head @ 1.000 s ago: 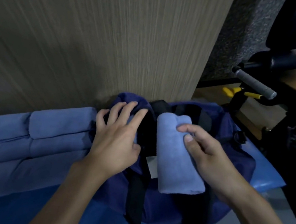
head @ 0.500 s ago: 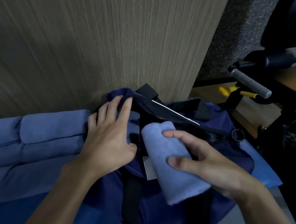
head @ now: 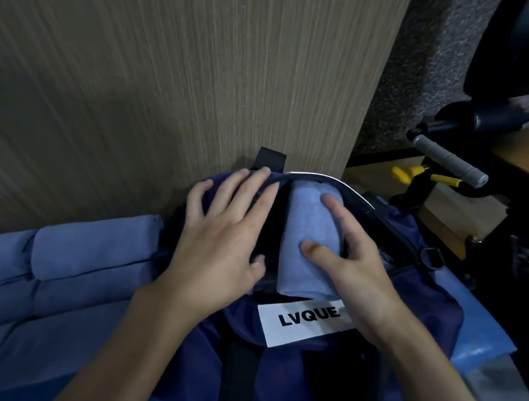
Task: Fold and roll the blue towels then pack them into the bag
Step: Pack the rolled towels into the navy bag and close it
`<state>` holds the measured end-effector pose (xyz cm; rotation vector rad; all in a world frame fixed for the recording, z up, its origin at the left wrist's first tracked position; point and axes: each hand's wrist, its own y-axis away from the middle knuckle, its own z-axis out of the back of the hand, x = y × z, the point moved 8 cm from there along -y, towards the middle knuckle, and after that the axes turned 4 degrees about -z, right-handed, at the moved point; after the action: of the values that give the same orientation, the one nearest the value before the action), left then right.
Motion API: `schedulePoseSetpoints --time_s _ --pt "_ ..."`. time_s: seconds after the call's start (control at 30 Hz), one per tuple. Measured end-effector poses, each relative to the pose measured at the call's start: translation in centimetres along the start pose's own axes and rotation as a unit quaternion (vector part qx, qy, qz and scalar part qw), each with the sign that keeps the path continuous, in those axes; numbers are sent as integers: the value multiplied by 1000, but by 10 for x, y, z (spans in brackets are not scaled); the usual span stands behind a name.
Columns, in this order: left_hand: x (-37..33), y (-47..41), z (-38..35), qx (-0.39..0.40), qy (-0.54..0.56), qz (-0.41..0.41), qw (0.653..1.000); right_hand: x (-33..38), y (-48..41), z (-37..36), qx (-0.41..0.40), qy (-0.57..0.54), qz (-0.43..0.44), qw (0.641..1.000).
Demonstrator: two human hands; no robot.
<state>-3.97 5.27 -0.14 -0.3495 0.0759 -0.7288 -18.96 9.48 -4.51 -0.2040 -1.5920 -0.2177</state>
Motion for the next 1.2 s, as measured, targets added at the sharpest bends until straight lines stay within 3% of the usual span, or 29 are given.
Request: schedulePoseSetpoints --time_s 0.3,0.43,0.5,0.6,0.67,0.77,0.97,1.13,1.2 --pt "12 0 -8 34 32 19 999 -22 -15 -22 58 149 -16 987" --pt "14 -1 -6 14 70 26 997 -41 -14 -38 154 228 -73 959" --pt "15 -2 -3 1 80 29 996 -46 -17 -40 128 218 -87 964" --pt "16 0 -3 -3 72 25 997 -47 -28 -26 -1 156 -77 985" --pt "18 2 -4 -5 69 27 997 -53 -30 -29 10 177 -89 980" --pt "24 5 -7 -2 72 35 997 -66 -26 -36 91 255 -129 954" --pt "33 12 -13 27 101 41 994 -60 -24 -39 45 298 -55 952" --pt "34 16 -14 30 110 46 992 -68 -11 -50 99 433 -35 895" --pt "33 16 -14 32 111 45 992 -64 -10 -55 90 533 1 841"
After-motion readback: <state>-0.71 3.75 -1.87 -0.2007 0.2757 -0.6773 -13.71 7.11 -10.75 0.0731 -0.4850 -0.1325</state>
